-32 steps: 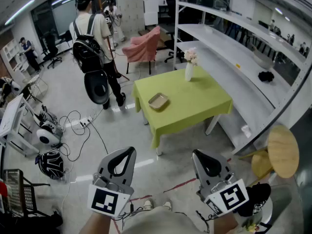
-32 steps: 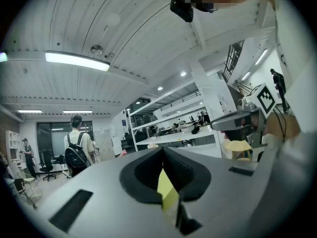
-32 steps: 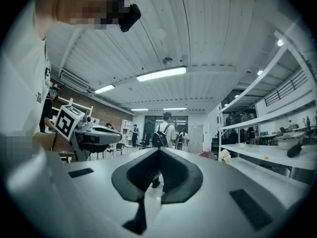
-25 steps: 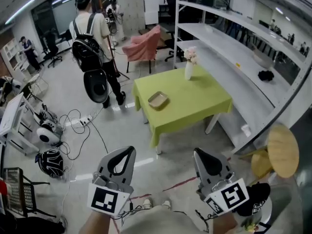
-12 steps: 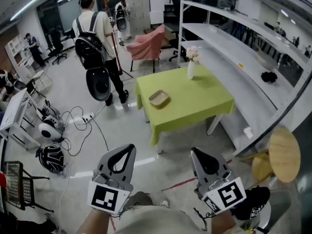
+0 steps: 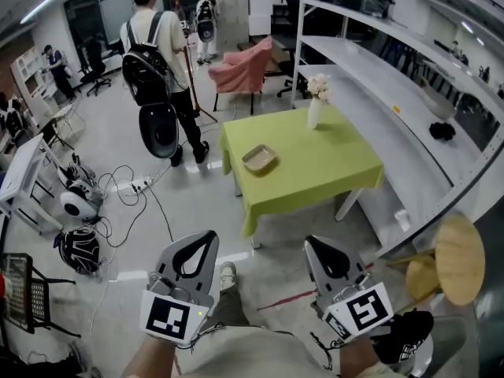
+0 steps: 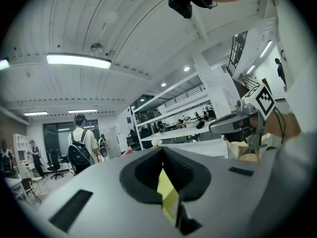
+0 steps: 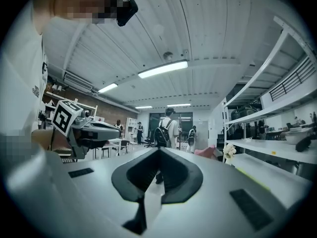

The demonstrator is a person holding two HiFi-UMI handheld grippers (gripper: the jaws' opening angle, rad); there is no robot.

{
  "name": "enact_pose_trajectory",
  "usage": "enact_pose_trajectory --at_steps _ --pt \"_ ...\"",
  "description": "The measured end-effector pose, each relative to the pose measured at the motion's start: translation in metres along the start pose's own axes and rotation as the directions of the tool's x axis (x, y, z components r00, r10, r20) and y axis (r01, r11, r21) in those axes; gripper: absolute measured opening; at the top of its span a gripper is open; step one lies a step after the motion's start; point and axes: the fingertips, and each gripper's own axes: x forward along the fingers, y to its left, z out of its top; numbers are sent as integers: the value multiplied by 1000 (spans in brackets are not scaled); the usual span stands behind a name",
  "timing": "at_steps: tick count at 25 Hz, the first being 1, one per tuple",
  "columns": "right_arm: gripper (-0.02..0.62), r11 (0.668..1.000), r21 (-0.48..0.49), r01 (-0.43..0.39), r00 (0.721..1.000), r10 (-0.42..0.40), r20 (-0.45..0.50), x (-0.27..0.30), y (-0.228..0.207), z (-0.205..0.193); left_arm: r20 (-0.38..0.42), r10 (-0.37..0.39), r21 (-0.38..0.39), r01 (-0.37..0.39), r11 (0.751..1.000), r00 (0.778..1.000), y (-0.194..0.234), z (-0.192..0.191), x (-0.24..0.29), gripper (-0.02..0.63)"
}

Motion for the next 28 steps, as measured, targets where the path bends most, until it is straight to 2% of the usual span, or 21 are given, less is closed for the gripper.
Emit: enact_pose_trajectory --at_steps 7,16,28 --pt "6 1000 -7 -11 999 11 -42 47 -9 -21 -3 2 -27 -2 1000 1000 32 -24 26 6" --pt "6 1000 2 -23 994 23 -109 127 -38 -42 -27 -11 -31 10 999 1000 94 -47 88 6" --pt "6 999 8 31 985 -29 -168 262 -90 -41 -45 -100 -37 99 994 994 198 -70 193 6"
